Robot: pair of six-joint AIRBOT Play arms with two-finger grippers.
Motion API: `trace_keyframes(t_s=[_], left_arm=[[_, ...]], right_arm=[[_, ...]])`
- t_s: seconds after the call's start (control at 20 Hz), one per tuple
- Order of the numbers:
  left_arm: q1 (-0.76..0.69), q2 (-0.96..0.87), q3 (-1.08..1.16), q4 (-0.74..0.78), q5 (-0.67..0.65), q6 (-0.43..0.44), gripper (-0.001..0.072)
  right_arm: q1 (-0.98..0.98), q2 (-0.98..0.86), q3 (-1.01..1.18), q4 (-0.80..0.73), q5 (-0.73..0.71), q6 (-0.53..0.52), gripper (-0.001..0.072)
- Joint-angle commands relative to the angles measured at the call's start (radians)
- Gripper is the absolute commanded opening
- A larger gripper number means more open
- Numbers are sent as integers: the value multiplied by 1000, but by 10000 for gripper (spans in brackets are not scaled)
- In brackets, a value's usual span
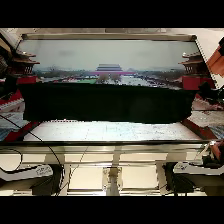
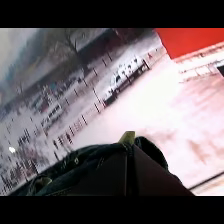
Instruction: Fold the clothes and pants, and hang the long-sleeved shirts on hangers.
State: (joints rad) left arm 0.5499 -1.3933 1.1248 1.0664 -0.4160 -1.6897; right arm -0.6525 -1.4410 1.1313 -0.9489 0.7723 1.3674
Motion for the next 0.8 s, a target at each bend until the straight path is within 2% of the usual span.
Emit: trace_keyframes(t_s=[0.0,0.15,0.3,0.4,0.55,0.65,0.75], left_arm=[[-7,1,12,0,28,-40,21],[10,51,48,4,-3,-39,20],[55,93,74,3,-34,-44,20],[86,80,73,8,-121,-88,20],[100,51,74,8,-255,-84,20],[100,78,74,8,-274,-76,20],[101,146,74,53,-275,-76,20]], right_arm=[[11,-27,1,5,-59,37,17],[1,-24,1,-1,-49,25,17],[-28,-23,50,-19,81,-85,17],[-42,-23,92,-52,159,-90,17],[-46,-23,113,-68,206,-90,17],[-50,-22,122,-75,246,-104,16],[-58,-22,143,-77,333,-187,16]])
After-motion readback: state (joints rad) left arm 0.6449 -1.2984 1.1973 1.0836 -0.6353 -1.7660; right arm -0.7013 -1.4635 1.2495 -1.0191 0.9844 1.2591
